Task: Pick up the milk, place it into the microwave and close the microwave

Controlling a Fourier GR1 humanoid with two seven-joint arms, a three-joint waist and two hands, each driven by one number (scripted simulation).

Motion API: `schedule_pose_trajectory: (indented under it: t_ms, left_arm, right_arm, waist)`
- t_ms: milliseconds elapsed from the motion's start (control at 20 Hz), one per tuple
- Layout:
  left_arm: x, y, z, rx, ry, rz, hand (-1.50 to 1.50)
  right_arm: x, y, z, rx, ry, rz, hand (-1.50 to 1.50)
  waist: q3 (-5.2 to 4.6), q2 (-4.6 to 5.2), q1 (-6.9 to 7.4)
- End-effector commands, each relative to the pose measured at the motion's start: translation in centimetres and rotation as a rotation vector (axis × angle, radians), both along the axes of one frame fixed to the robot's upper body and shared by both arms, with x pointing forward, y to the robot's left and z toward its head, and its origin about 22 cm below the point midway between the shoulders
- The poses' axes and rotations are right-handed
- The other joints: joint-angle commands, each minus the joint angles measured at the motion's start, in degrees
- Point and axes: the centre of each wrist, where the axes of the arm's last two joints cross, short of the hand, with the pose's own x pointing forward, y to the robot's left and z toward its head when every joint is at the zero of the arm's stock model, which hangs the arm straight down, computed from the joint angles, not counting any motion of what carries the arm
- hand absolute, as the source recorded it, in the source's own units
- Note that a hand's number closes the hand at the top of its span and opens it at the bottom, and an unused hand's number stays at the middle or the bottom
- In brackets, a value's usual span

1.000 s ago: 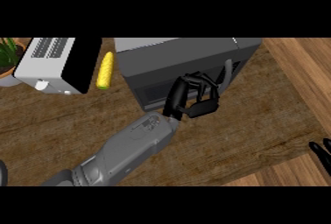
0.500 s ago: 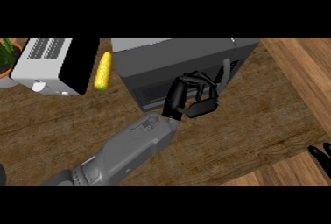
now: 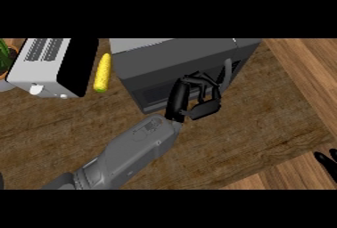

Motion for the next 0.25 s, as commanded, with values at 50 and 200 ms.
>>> schedule_pose_trajectory:
  t_ms: [50, 200]
  left_arm:
    - [2.19, 0.84, 0.71, 0.006, 0.017, 0.079, 1.50]
    - [2.24, 1.03, 0.43, 0.006, 0.015, 0.093, 1.50]
  right_arm:
    - [0.14, -0.04, 0.27, 0.002, -0.001, 0.011, -1.50]
    - [-0.07, -0.01, 0.45, -0.001, 0.003, 0.018, -1.50]
  waist:
    - [0.00, 1.25, -0.35]
    - [-0.03, 1.00, -0.60]
